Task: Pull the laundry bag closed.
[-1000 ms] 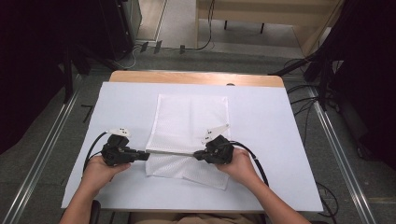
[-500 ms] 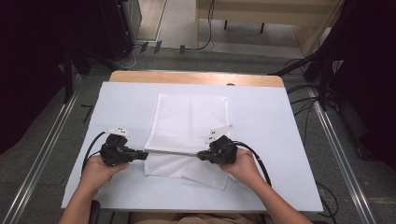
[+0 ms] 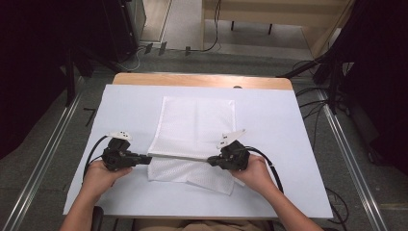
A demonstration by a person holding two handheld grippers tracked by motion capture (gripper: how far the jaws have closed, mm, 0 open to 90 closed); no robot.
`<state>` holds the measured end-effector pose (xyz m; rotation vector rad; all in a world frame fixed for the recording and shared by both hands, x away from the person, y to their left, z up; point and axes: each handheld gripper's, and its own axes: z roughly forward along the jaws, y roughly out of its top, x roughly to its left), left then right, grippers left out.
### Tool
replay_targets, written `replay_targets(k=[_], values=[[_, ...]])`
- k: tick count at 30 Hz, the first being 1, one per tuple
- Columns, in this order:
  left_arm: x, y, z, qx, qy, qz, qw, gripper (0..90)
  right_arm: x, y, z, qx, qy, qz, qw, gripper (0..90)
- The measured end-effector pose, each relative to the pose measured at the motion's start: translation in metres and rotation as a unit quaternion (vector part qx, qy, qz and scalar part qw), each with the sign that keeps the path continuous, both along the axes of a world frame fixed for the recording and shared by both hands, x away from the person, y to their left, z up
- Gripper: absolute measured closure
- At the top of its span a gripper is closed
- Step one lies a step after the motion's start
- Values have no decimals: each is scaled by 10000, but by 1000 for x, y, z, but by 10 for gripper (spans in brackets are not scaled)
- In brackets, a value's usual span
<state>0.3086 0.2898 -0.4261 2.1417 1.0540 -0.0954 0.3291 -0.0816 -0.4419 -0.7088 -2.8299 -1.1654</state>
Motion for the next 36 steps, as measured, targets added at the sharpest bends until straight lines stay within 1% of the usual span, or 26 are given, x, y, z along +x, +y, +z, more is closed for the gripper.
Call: replay_targets(k=[2,5,8,11,13,14,17,21,25,29,30,36], values=[[0,0,0,-10,0,-4,10000,883,-2,-2,2,54,-15,10,10000,882],[0,0,0,-13,11,-21,10000,883,-2,-2,2,64,-18,30,10000,882],[0,0,0,-17,-3,-35,10000,883,-2,-3,1,48,-7,28,10000,882],[0,2,0,5,1,3,10000,883,-2,-3,1,12,-27,22,10000,882],[0,4,0,-13,2,54,10000,883,-2,-5,1,12,-1,-9,10000,882],[0,4,0,-13,1,44,10000,883,-2,-6,1,29,28,-40,10000,882],[0,3,0,-7,10,32,10000,884,-1,-9,1,35,10,-44,10000,882],[0,4,0,4,5,48,10000,883,-1,-12,0,-6,6,-53,10000,882],[0,3,0,6,-6,39,10000,883,-1,-17,1,30,59,-74,10000,882],[0,3,0,27,-11,33,10000,883,-2,-19,1,36,13,-35,10000,882],[0,4,0,27,-5,27,10000,883,-3,-19,1,-7,12,-42,10000,882],[0,5,0,32,0,45,10000,883,-3,-24,1,-27,14,-104,9999,882]])
